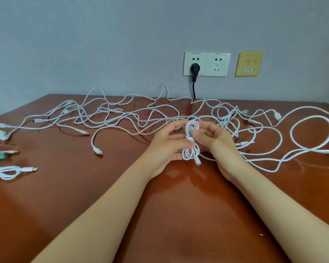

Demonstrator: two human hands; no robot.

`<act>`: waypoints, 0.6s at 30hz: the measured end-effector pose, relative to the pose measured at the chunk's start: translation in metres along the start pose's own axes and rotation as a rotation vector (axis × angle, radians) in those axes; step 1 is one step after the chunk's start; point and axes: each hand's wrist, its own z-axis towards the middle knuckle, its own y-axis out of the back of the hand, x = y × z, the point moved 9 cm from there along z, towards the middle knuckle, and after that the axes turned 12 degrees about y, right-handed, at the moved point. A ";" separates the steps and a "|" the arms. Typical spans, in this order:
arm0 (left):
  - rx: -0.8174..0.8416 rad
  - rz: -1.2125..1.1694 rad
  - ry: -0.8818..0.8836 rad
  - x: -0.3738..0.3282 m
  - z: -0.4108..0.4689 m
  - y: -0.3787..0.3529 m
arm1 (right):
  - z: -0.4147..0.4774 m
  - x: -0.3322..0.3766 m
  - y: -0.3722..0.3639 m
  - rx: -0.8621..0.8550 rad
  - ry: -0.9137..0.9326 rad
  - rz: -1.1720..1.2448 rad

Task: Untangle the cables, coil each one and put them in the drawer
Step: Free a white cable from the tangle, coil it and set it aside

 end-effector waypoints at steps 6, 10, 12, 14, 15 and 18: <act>0.015 0.054 -0.020 0.000 0.001 -0.002 | 0.000 -0.004 0.007 -0.095 -0.039 -0.001; 0.017 0.084 -0.047 -0.001 -0.001 -0.004 | -0.002 -0.005 0.009 -0.131 -0.025 0.002; 0.007 0.104 -0.055 0.000 0.000 -0.004 | -0.002 -0.006 0.010 -0.148 -0.020 -0.017; 0.007 0.145 -0.082 -0.001 -0.001 -0.007 | -0.002 -0.007 0.013 -0.171 -0.017 -0.066; 0.006 0.179 -0.104 -0.002 -0.001 -0.009 | -0.002 -0.006 0.015 -0.187 -0.005 -0.102; -0.026 0.227 -0.171 -0.007 -0.003 -0.009 | 0.000 -0.002 0.019 -0.221 0.040 -0.193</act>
